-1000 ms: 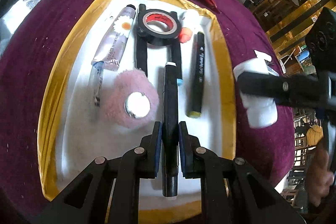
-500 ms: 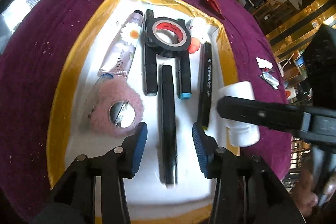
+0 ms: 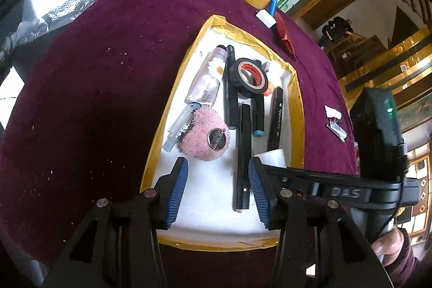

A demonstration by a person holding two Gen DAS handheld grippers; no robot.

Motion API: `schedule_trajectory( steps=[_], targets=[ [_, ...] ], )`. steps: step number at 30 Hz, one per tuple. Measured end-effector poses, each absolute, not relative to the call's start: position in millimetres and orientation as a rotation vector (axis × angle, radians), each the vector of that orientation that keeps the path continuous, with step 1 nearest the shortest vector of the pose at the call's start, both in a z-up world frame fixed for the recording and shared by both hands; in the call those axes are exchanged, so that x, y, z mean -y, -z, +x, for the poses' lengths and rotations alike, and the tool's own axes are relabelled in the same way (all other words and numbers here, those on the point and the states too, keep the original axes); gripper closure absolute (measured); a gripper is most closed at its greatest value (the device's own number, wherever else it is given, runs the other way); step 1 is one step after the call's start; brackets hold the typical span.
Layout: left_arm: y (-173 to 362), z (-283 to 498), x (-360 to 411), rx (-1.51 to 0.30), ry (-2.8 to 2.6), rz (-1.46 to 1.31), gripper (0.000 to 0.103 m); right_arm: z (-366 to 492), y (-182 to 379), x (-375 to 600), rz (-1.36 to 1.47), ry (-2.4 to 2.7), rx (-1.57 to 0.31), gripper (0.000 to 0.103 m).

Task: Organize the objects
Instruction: 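Lower the black marker into the tray with the left tool while the right tool places the white bottle, then open both tools and move them back over the remaining items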

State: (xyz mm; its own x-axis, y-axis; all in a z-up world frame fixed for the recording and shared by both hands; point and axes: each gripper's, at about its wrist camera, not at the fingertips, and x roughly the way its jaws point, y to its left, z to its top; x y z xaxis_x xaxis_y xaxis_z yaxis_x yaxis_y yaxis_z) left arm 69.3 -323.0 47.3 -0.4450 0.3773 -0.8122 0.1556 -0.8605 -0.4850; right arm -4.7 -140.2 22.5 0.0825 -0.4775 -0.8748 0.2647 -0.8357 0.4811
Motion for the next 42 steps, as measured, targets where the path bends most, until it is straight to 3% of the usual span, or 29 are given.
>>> schedule_trajectory(
  steps=[13,19,34,36,39,42],
  targets=[
    [-46.4,66.0,323.8,0.773,-2.449,-1.562,0.058,-12.7,-22.5,146.7,1.831,2.019,-0.050,0.070],
    [-47.9,64.1,326.6,0.769,-2.468,-1.568,0.050,-9.2,-22.7,147.2,1.852,2.000,-0.046,0.069],
    [-59.4,63.4,322.4,0.689,-2.513,-1.569,0.049,-3.2,-59.6,120.5,1.706,2.215,0.013,0.068],
    [-60.0,62.5,320.2,0.685,-2.507,-1.570,0.049,-2.1,-66.0,116.1,1.675,2.260,-0.018,0.067],
    [-61.3,61.1,315.4,0.677,-2.494,-1.571,0.049,0.6,-72.3,115.0,1.638,2.322,-0.072,0.056],
    [-63.8,59.6,307.7,0.652,-2.490,-1.572,0.049,4.2,-76.5,112.7,1.608,2.350,-0.110,0.055]
  ],
)
